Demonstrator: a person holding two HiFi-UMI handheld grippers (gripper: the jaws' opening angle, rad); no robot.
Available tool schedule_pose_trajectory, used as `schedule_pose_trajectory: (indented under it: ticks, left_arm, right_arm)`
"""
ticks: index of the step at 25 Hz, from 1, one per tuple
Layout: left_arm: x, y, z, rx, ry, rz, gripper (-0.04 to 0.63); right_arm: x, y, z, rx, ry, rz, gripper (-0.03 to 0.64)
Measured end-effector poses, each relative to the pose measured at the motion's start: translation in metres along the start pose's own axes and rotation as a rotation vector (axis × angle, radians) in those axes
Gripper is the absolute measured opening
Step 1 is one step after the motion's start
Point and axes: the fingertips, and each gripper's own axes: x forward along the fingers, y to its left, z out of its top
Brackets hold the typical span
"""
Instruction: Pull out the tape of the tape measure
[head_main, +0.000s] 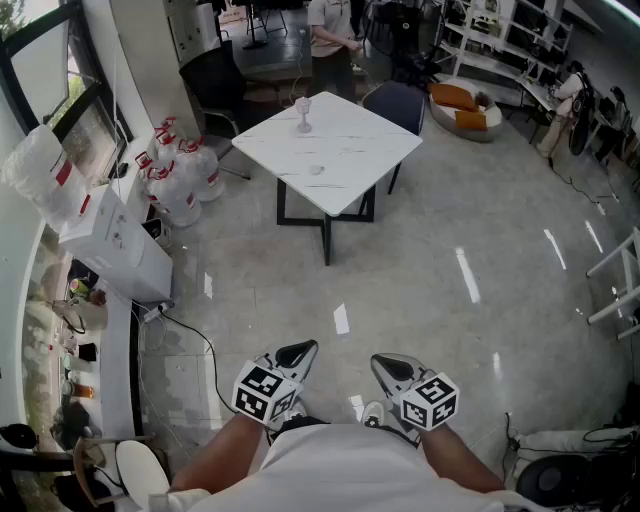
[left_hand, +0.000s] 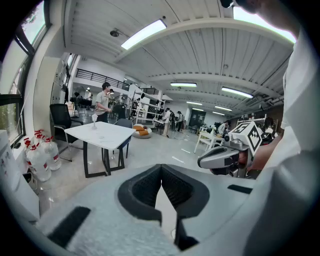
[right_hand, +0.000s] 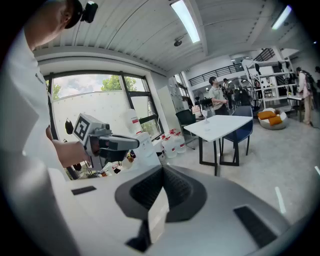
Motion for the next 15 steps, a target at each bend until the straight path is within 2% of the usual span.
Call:
schedule_pose_trajectory:
  ticks: [15]
  left_arm:
    - [-0.0038,0.005,0.0006,0.001,-0.009,-0.009,0.009]
  right_arm:
    - [0.0079,0.009,0.0014,-0.025,-0.002,0.004,0.005]
